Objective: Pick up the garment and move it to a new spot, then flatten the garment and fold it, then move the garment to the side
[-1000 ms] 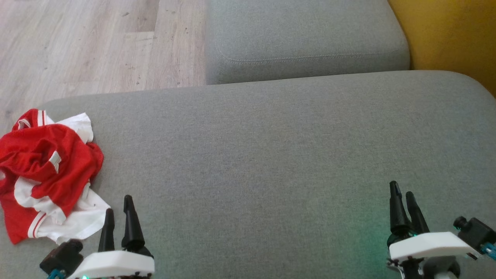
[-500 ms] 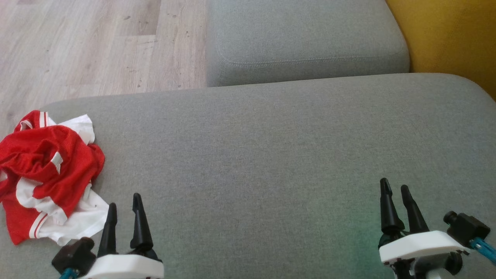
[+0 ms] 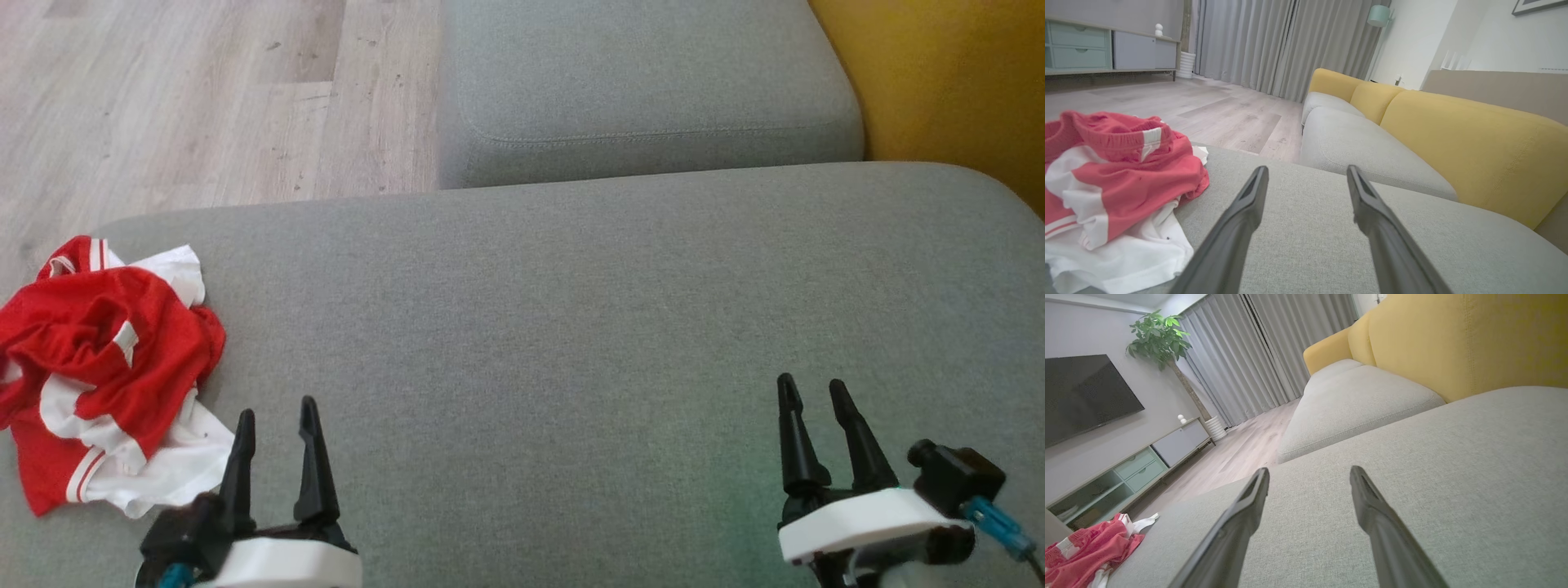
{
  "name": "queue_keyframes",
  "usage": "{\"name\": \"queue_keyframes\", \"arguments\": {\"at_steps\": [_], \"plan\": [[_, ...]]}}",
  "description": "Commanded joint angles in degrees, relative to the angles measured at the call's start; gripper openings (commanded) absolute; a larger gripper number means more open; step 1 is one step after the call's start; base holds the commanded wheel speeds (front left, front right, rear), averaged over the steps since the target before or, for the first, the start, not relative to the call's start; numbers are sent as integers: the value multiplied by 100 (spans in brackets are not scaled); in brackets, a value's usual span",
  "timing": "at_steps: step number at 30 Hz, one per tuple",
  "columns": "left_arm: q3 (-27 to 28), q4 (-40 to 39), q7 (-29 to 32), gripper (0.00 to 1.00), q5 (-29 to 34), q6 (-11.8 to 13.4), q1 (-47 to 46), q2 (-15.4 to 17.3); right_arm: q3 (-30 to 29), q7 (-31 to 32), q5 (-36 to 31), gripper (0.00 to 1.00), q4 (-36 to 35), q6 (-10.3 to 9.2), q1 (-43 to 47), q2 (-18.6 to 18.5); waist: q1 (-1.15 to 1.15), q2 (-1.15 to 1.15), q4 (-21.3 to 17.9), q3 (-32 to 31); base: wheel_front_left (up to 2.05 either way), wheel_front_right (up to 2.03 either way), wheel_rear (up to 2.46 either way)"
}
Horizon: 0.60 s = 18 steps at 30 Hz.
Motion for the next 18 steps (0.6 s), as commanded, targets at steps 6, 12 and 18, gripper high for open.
{"name": "queue_keyframes", "arguments": {"at_steps": [6,12,18], "plan": [[41,-303,-159,100,533,66,-96,74,201,-175,-505,100,-250,-4,-136,-76,0,0,10,-40,0,0,0],[-5,-369,-277,100,1035,121,-50,91,304,-293,-972,100,-232,-4,-110,-80,0,0,25,-108,0,0,0],[-51,-333,-377,100,1428,113,-5,85,368,-395,-1342,100,-214,-4,-74,-83,0,0,51,-183,0,0,0]]}}
